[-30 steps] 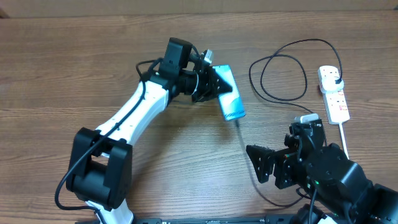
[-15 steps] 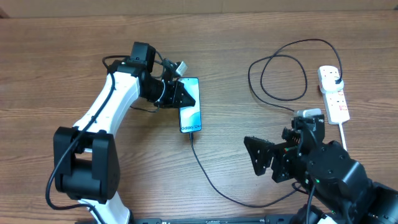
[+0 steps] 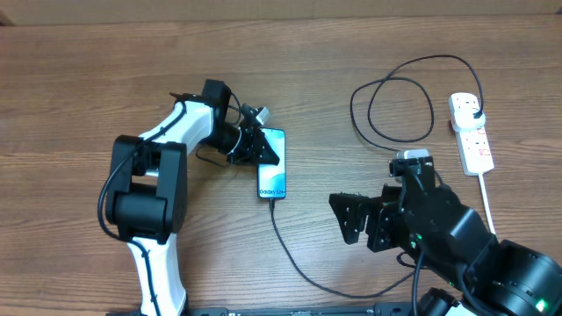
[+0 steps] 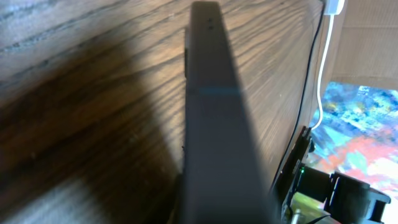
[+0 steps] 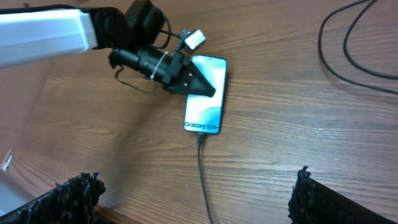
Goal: Plug charger to phone and switch on socket
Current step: 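Lower the phone flat onto the table with the left gripper, then move the right gripper over to the white power strip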
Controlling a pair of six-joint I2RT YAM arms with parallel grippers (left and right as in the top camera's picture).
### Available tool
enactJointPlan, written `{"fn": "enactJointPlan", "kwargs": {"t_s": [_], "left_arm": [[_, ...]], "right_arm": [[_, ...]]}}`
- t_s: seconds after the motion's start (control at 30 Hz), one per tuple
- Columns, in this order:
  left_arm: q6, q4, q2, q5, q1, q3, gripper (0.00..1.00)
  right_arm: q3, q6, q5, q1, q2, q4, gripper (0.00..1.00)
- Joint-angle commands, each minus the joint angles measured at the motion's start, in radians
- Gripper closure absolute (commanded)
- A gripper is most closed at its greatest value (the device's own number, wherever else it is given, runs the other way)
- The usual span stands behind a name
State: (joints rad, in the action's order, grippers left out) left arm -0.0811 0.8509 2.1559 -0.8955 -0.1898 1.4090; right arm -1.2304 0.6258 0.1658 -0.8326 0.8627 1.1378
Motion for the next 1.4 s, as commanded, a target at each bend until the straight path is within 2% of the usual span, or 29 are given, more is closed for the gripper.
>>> {"fn": "enactJointPlan", "kwargs": {"t_s": [0.0,0.23,0.33,0.47,0.57,0.7,1.0,1.2,1.37], "left_arm": [[-0.001,-0.005,0.059,-0.069,-0.006,0.023,0.84],[0.006,-0.006,0.106,-0.069,-0.006,0.023,0.77],[0.016,-0.007,0.107,-0.057,-0.006,0.023,0.69],[0.1,-0.006,0.107,0.055,-0.006,0.023,0.57],[0.162,-0.005,0.107,0.174,-0.007,0.023,0.44],[0.195,-0.007,0.107,0.276,-0.007,0.023,0.34],[0.201,-0.006,0.107,0.411,-0.008,0.023,0.31],[0.157,-0.006,0.107,0.48,-0.008,0.023,0.28],[0.133,-0.013,0.107,0.484,-0.02,0.023,0.26]], "right_arm": [[0.007,0.033,-0.03,0.002,0.018,-0.003,0.0],[0.007,0.032,-0.036,0.002,0.051,0.0,0.0],[0.007,0.032,-0.032,0.002,0.07,-0.005,0.0],[0.007,0.032,-0.01,0.002,0.105,-0.006,0.0],[0.007,0.032,-0.005,0.002,0.143,-0.006,0.0],[0.007,0.032,-0.005,0.002,0.204,-0.007,0.0],[0.007,0.033,-0.055,0.002,0.36,-0.114,0.0],[0.007,0.044,-0.118,0.002,0.366,-0.244,0.0],[0.007,0.111,-0.119,0.002,0.366,-0.28,0.0]]}}
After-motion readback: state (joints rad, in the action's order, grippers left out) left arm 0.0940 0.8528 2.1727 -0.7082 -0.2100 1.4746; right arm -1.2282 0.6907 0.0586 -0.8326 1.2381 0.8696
